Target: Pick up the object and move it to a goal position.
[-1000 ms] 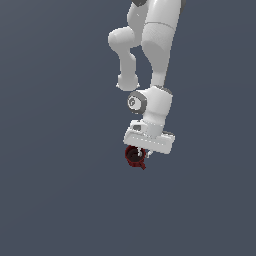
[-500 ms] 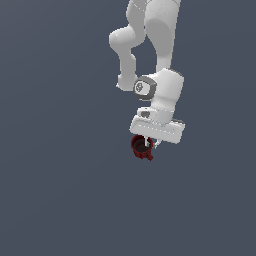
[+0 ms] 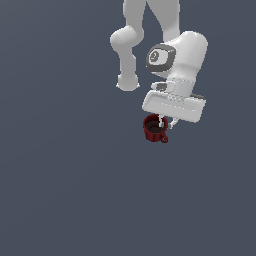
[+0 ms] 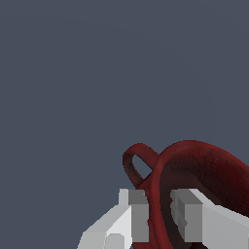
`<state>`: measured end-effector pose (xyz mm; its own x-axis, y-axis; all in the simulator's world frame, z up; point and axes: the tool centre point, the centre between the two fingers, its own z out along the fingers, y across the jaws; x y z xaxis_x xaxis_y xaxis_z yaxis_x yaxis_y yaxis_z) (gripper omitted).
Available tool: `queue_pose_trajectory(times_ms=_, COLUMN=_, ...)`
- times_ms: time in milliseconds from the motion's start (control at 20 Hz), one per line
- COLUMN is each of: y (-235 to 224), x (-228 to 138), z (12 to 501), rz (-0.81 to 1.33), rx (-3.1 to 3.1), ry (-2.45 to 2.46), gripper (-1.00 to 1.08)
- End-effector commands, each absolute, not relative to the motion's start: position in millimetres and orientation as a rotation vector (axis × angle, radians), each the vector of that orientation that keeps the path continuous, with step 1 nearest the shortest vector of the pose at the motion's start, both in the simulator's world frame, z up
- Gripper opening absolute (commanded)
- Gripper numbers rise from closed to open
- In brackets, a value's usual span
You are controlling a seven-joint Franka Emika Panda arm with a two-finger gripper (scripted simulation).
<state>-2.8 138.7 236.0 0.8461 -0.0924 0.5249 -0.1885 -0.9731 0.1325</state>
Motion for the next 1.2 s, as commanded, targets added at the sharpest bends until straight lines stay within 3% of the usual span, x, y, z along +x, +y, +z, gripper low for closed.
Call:
queue_pose_trajectory(times_ms=0, y=150.7, x=-10.1, z=263.1, rz=0.797, rx=2.847, ry=-0.219, gripper=-1.00)
queue_pose_trajectory(times_ms=700, y=213.5, x=-45.4, z=396.2, rz=0.798, rx=2.849, ry=-0.223, gripper=-1.00)
queue_pose_trajectory(times_ms=1150, y=237.4, x=-55.8, z=445.8, rz=0.802, rx=2.845, ry=-0.227, gripper=-1.00)
